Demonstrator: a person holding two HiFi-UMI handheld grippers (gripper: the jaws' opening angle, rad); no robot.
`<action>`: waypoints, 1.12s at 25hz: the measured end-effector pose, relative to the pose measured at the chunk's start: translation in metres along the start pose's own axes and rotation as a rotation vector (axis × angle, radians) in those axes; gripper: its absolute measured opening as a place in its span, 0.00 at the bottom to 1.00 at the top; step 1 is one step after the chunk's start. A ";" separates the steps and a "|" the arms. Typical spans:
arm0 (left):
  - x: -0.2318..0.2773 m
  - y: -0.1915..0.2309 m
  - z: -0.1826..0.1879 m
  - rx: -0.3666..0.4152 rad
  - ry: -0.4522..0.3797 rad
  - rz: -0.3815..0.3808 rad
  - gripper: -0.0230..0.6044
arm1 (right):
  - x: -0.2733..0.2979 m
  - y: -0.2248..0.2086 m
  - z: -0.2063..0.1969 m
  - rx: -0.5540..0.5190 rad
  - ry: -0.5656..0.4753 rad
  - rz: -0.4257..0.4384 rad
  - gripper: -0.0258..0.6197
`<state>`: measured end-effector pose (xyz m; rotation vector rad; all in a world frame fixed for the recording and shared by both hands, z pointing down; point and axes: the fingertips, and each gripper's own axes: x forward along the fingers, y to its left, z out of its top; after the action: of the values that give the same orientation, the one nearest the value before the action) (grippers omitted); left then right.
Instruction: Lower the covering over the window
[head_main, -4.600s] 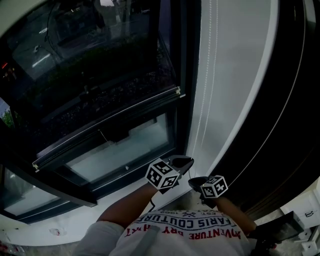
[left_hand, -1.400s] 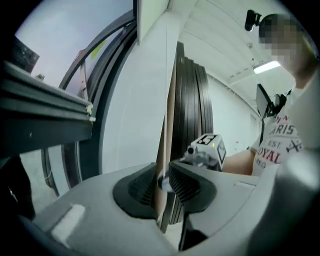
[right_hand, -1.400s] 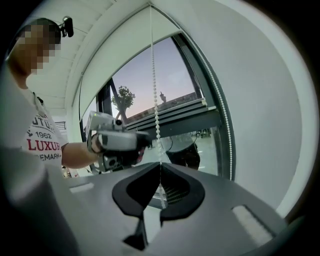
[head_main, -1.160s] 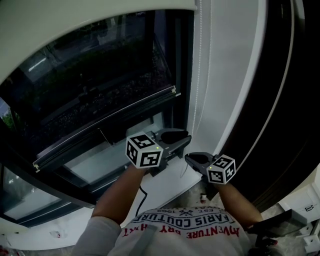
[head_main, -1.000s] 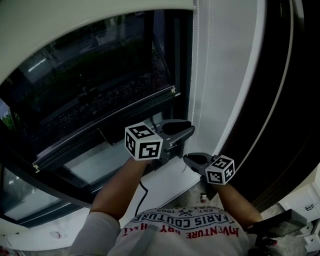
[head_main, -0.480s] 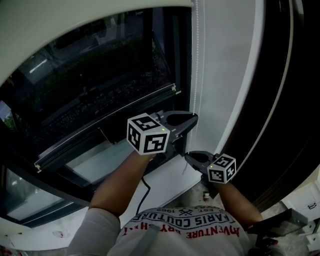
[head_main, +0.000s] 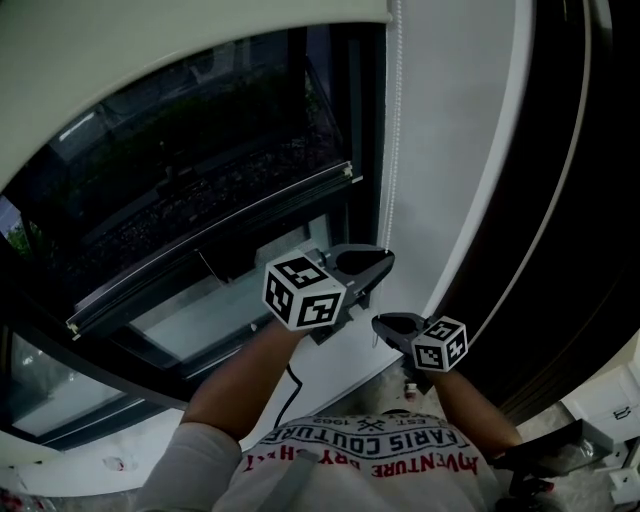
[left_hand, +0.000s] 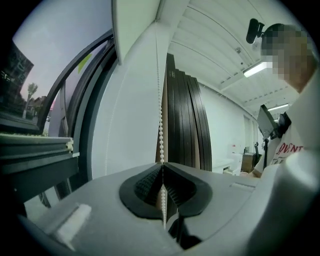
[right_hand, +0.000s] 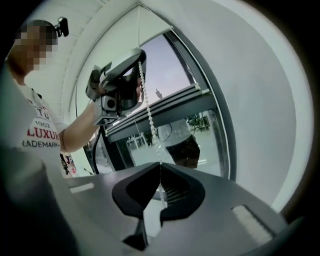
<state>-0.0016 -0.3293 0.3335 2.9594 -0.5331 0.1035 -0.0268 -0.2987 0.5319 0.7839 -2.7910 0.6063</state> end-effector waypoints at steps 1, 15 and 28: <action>0.002 0.001 -0.012 -0.001 0.020 0.007 0.05 | 0.002 -0.004 -0.011 0.005 0.025 -0.011 0.06; 0.015 0.015 -0.128 -0.107 0.130 0.048 0.05 | 0.008 -0.025 -0.122 0.201 0.165 0.000 0.06; 0.005 0.024 -0.126 -0.100 0.083 0.044 0.05 | 0.003 -0.022 -0.060 0.101 0.115 0.004 0.24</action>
<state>-0.0109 -0.3351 0.4619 2.8330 -0.5752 0.1978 -0.0142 -0.2916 0.5945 0.7371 -2.6757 0.7737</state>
